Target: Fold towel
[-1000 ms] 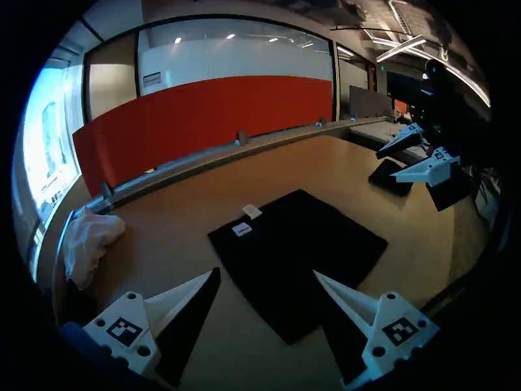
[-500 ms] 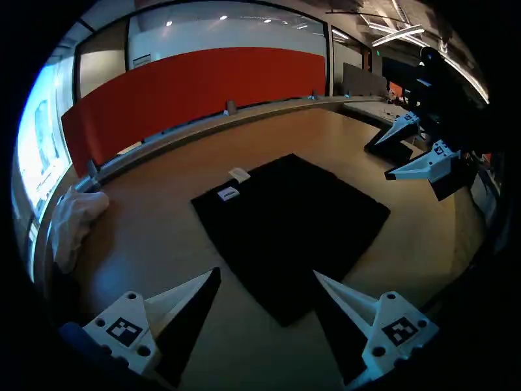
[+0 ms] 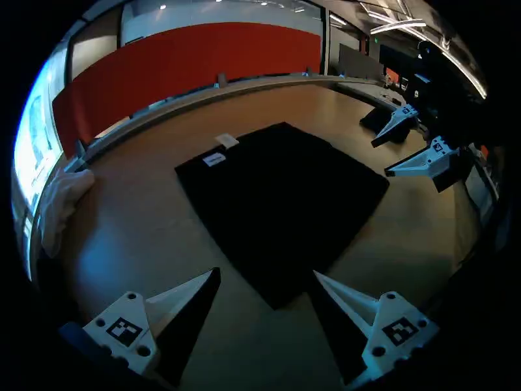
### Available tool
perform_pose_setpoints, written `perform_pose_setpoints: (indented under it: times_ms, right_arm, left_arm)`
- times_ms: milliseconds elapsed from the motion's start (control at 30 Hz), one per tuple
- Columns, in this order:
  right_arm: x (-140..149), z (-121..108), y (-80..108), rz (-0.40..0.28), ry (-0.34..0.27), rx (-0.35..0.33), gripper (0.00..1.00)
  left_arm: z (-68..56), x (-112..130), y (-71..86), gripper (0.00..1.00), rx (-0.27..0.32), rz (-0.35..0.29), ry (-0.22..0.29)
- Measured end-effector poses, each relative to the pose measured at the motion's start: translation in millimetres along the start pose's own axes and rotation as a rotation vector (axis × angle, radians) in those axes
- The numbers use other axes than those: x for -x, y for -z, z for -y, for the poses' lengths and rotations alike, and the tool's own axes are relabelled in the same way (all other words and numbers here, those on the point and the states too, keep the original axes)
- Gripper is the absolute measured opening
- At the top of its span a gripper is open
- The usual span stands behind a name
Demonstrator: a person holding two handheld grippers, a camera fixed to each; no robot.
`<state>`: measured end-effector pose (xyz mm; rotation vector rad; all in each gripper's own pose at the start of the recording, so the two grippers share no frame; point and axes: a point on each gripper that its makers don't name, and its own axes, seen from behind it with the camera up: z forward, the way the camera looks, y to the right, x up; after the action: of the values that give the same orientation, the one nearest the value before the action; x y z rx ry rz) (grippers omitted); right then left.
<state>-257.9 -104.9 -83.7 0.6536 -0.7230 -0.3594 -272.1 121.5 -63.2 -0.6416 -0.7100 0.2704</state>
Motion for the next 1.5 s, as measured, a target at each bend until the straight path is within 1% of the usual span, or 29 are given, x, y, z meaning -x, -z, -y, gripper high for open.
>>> perform_pose_setpoints:
  times_ms: [167, 367, 500, 667, 867, 1033, 1267, 1333, 1500]
  right_arm:
    - [14.3, 2.9, -4.3, 0.028, 0.008, -0.007, 1.0]
    - [24.1, 7.3, -7.0, 0.051, 0.013, -0.023, 0.98]
    - [30.2, 12.1, -7.6, 0.067, 0.01, -0.045, 0.95]
    - [35.8, 14.5, -7.9, 0.078, 0.012, -0.055, 0.94]
    - [37.2, 15.9, -8.7, 0.079, 0.02, -0.06, 0.92]
    - [37.8, 17.0, -11.0, 0.081, 0.018, -0.065, 0.85]
    - [40.0, 24.3, -11.0, 0.081, 0.005, -0.087, 0.65]
    - [39.9, 24.7, -11.0, 0.079, -0.005, -0.087, 0.63]
    - [39.4, 24.4, -11.1, 0.074, -0.019, -0.08, 0.55]
  left_arm:
    - [-4.9, 12.7, -5.4, 0.94, 0.009, 0.033, 0.008]
    - [-7.3, 22.9, -10.5, 0.94, 0.008, 0.066, 0.004]
    - [-10.2, 26.6, -12.0, 0.94, 0.013, 0.078, -0.004]
    - [-14.8, 31.3, -13.5, 0.94, 0.023, 0.091, -0.004]
    - [-15.3, 31.0, -14.2, 0.94, 0.027, 0.092, -0.001]
    - [-15.9, 31.5, -14.5, 0.94, 0.027, 0.096, -0.01]
    - [-15.6, 32.1, -14.6, 0.91, 0.025, 0.102, -0.009]
    - [-16.1, 31.9, -14.4, 0.9, 0.026, 0.102, -0.009]
    - [-17.7, 31.5, -14.5, 0.8, 0.023, 0.103, -0.005]
